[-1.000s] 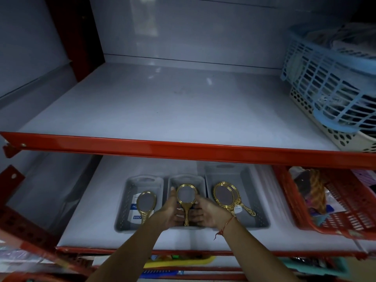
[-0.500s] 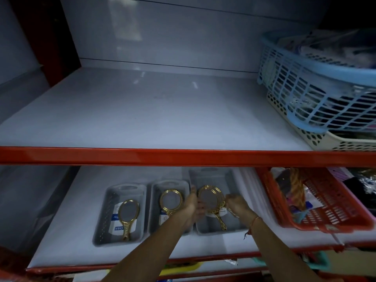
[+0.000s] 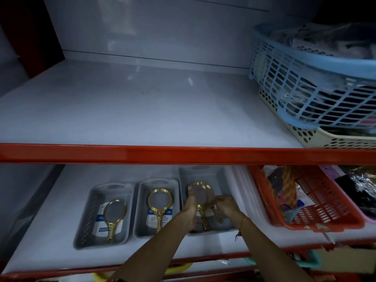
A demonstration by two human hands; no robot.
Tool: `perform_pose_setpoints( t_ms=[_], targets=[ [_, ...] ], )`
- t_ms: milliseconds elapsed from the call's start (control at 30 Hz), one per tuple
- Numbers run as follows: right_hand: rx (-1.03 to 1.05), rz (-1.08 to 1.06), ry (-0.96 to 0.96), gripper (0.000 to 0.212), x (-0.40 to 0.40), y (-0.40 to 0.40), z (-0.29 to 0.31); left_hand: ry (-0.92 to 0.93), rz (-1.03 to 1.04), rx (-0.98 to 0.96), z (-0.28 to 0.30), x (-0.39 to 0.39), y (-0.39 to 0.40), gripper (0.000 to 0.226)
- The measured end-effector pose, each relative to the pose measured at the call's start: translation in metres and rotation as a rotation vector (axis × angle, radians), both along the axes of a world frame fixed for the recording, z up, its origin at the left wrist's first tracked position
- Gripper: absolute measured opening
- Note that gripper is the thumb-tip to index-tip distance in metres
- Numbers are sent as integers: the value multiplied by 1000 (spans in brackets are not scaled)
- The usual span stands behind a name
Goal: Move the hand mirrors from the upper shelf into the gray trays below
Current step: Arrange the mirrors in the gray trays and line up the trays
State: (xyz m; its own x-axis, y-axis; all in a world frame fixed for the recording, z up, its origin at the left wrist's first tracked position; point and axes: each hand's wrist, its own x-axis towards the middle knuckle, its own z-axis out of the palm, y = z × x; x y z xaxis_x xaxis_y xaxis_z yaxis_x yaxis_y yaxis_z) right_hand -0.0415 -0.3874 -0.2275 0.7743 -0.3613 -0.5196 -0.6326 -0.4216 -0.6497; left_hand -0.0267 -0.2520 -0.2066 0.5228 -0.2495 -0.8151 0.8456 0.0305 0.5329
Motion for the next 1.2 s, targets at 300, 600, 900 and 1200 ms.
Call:
perform_pose_setpoints(
  t_ms=[300,600,900,1200],
  targets=[
    [128,-131,63,23,-4,2,6,-97,-56,43,-14,1,-4,83],
    [211,-149,57,20,-8,7,-3,-155,-75,53,-21,7,-11,77],
    [327,-252,73,23,2,7,-5,-105,-172,144,-22,12,-8,81],
    [374,-265,88,13,3,4,-4,-91,-246,154,-17,13,-6,82]
  ],
)
